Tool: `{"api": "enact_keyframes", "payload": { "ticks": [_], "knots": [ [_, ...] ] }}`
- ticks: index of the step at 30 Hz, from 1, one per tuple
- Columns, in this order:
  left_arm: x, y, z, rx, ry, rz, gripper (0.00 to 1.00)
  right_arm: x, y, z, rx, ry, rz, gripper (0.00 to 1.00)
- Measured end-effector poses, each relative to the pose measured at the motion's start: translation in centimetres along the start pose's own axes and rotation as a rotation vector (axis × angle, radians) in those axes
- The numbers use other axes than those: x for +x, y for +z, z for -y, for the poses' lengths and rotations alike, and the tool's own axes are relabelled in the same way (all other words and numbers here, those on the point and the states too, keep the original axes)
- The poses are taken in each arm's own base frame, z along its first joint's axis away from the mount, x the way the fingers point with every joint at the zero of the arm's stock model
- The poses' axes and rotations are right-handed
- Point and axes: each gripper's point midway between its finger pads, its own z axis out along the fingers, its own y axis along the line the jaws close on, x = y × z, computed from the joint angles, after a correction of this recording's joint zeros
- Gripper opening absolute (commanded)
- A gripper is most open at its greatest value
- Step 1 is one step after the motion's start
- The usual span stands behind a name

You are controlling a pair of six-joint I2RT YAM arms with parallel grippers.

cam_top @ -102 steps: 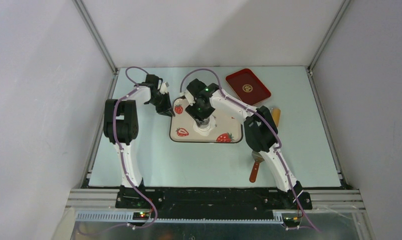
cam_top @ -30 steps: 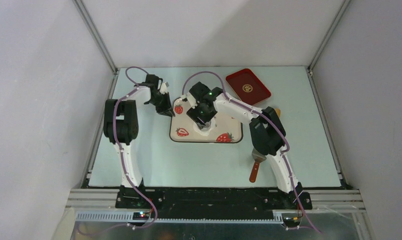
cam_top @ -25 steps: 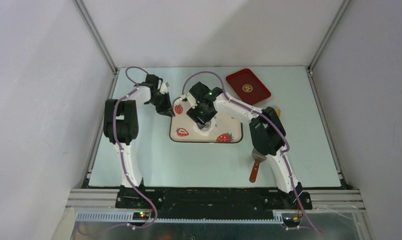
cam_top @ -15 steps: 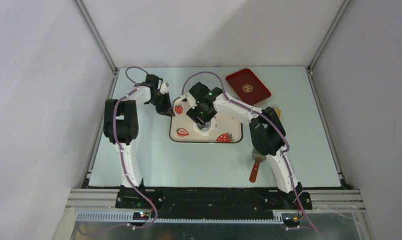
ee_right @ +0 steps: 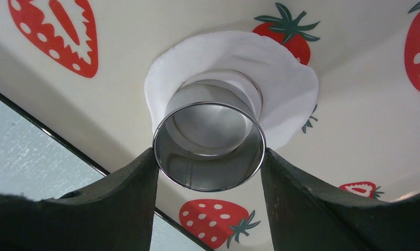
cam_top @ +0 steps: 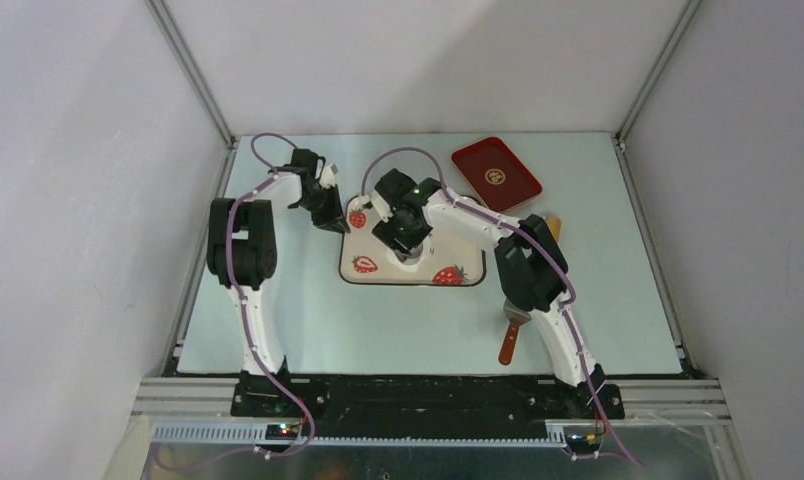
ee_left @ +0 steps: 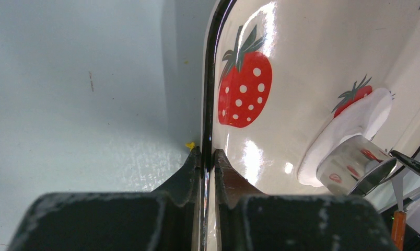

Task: Roll out the dumpling wrappers from the dough
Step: Press the dumpling wrapper on the work surface.

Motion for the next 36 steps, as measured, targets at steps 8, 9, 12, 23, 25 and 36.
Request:
{"api": "enact_keyframes", "payload": {
  "ticks": [8, 9, 12, 23, 25, 36],
  "knots": [
    [0.01, 0.01, 0.01, 0.0, 0.0, 0.0, 0.0, 0.17, 0.24, 0.13, 0.008, 0.0, -0.008, 0.16],
    [0.0, 0.01, 0.01, 0.0, 0.0, 0.0, 0.0, 0.16, 0.29, 0.13, 0.008, 0.0, -0.008, 0.16],
    [0.01, 0.01, 0.01, 0.0, 0.0, 0.0, 0.0, 0.05, 0.47, 0.16, 0.007, 0.001, -0.01, 0.15],
    [0.0, 0.01, 0.01, 0.0, 0.0, 0.0, 0.0, -0.39, 0.52, 0.43, -0.017, 0.021, -0.025, 0.15],
    [0.0, 0.01, 0.01, 0.0, 0.0, 0.0, 0.0, -0.43, 0.59, 0.47, -0.02, 0.023, -0.027, 0.15],
    [0.0, 0.01, 0.01, 0.0, 0.0, 0.0, 0.0, -0.29, 0.96, 0.55, -0.016, 0.02, -0.026, 0.12]
  ]
}}
